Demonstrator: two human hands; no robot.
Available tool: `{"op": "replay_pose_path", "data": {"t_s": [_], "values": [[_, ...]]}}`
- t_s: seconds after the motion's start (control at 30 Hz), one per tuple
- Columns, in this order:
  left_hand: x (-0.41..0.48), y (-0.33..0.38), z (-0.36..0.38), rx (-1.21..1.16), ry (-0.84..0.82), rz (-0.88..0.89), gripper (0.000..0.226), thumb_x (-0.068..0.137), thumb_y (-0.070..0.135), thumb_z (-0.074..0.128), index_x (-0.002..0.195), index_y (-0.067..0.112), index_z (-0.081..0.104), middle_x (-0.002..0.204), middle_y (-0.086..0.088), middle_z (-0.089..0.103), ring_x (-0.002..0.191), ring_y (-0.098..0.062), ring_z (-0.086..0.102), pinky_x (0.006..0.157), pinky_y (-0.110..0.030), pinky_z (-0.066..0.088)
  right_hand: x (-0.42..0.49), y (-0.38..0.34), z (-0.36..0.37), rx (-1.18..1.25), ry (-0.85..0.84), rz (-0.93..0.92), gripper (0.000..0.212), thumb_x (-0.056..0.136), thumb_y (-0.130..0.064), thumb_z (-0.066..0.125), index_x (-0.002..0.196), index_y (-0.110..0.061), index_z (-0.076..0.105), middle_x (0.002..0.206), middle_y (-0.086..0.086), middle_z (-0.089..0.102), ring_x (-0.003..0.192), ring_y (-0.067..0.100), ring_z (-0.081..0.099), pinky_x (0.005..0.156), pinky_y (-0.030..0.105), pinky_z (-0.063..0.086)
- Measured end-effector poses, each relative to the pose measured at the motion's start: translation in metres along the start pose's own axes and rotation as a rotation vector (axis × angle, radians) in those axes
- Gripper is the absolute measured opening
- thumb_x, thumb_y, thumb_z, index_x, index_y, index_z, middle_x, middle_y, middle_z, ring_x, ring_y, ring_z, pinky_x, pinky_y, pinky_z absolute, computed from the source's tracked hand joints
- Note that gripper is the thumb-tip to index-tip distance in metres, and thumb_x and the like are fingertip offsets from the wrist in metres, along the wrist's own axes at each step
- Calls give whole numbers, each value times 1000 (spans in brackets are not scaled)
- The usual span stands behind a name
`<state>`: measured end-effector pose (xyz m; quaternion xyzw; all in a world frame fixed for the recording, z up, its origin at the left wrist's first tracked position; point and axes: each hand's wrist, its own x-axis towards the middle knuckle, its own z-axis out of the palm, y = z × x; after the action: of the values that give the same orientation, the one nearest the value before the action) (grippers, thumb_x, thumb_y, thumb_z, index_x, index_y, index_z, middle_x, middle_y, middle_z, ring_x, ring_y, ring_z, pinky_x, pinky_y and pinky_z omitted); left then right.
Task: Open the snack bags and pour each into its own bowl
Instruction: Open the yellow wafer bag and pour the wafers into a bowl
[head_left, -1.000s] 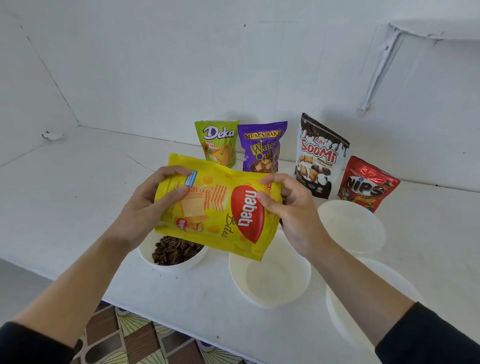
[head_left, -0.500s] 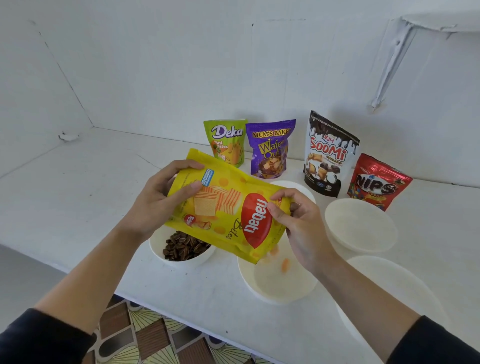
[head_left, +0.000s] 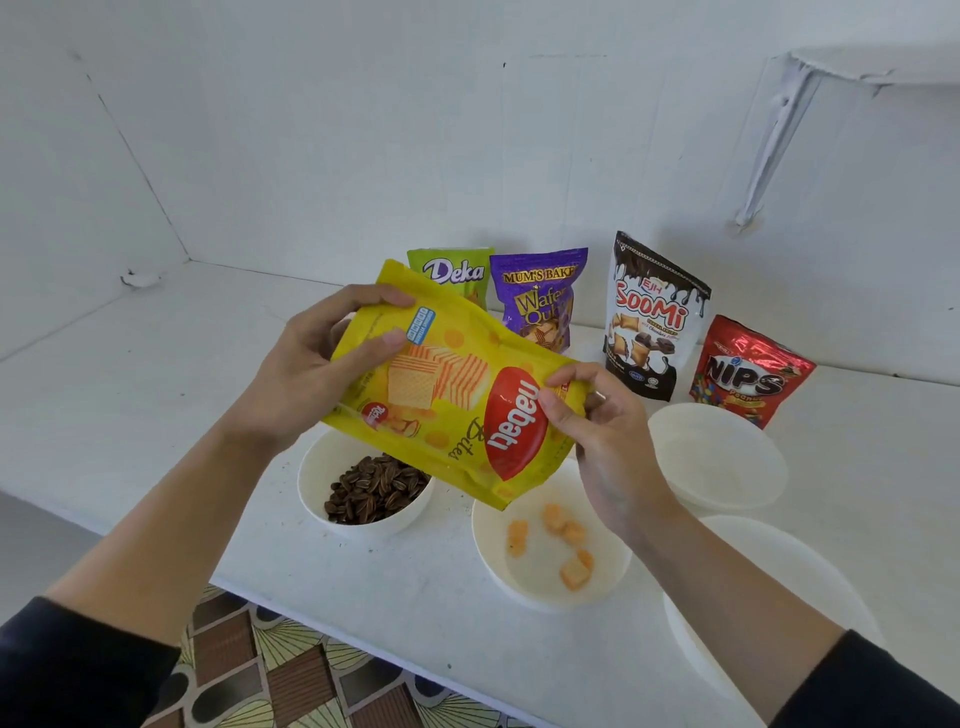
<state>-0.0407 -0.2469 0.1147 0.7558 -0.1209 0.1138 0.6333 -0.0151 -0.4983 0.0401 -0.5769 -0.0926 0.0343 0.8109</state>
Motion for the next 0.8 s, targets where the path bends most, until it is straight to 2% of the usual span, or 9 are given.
{"op": "replay_pose_path", "data": {"t_s": [0.1,0.2,0.33,0.53,0.63,0.8], "values": [[-3,-8,3,8,-8,-39,25,91,13,64,116,17,66,103,9,75,92,-10,72,69,-21,58,-5,10,-5,-26,21,24,21,76,-35,82,90,-24,71,116,21,66,116,39,61,85,45,58],[-6,-15,4,25,-21,-77,27,90,17,66,117,21,67,110,5,75,99,-15,73,70,-26,60,-10,18,-9,-34,31,46,13,75,-26,76,88,-23,72,113,16,69,115,37,62,88,47,57],[-5,-13,4,61,-49,-82,29,89,20,68,118,23,68,120,-2,72,106,-22,71,73,-32,62,-14,21,-9,-1,46,80,25,69,-31,79,90,-20,70,113,14,70,117,35,62,87,43,57],[0,3,4,57,-39,-59,25,91,16,67,115,24,68,109,6,76,97,-14,73,69,-27,61,-9,11,-6,-20,35,22,24,69,-35,81,88,-24,72,113,12,70,116,34,62,95,52,55],[2,12,4,29,-20,-51,25,89,18,66,113,24,68,104,8,76,92,-11,74,67,-24,60,-5,3,-3,-10,19,5,17,72,-30,79,87,-27,72,116,9,70,116,31,63,91,48,57],[7,25,2,28,6,-21,25,86,24,66,112,26,68,102,10,76,93,-11,73,67,-23,59,1,-12,2,36,-11,-14,30,65,-35,81,90,-23,70,119,12,69,115,31,65,82,42,59]]}}
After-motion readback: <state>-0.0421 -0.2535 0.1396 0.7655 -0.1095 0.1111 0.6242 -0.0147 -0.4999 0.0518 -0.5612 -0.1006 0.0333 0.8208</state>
